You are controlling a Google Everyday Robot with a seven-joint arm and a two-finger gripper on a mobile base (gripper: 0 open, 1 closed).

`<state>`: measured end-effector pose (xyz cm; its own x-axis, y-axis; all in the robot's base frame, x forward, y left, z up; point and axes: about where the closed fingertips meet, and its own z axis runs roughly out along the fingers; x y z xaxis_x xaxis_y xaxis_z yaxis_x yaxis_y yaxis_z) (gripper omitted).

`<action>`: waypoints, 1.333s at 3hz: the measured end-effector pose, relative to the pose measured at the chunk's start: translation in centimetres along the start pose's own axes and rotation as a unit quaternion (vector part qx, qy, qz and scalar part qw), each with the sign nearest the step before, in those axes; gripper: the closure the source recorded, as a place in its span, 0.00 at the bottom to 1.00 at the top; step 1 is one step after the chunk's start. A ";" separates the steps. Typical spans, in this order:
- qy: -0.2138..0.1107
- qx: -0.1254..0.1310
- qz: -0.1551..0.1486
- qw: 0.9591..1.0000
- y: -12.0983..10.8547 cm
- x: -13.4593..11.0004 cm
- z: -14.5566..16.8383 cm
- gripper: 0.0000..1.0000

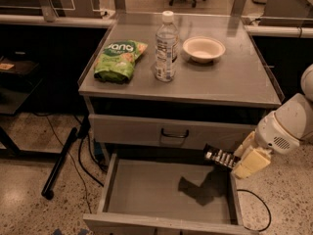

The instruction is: Place rxbar chocolate into middle drawer

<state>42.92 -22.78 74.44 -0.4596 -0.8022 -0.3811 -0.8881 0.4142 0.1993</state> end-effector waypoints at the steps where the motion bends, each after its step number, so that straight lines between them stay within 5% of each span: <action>1: 0.000 -0.001 0.000 1.000 0.0 0.0 0.0 1.00; 4: -0.022 -0.082 0.084 0.993 -1.2 1.6 13.2 1.00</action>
Offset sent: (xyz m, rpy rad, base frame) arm -0.0083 0.0309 -0.1226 0.1208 0.1833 -0.1155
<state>43.23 -18.87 61.64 -0.6034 -0.7072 -0.3686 -0.7888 0.4614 0.4061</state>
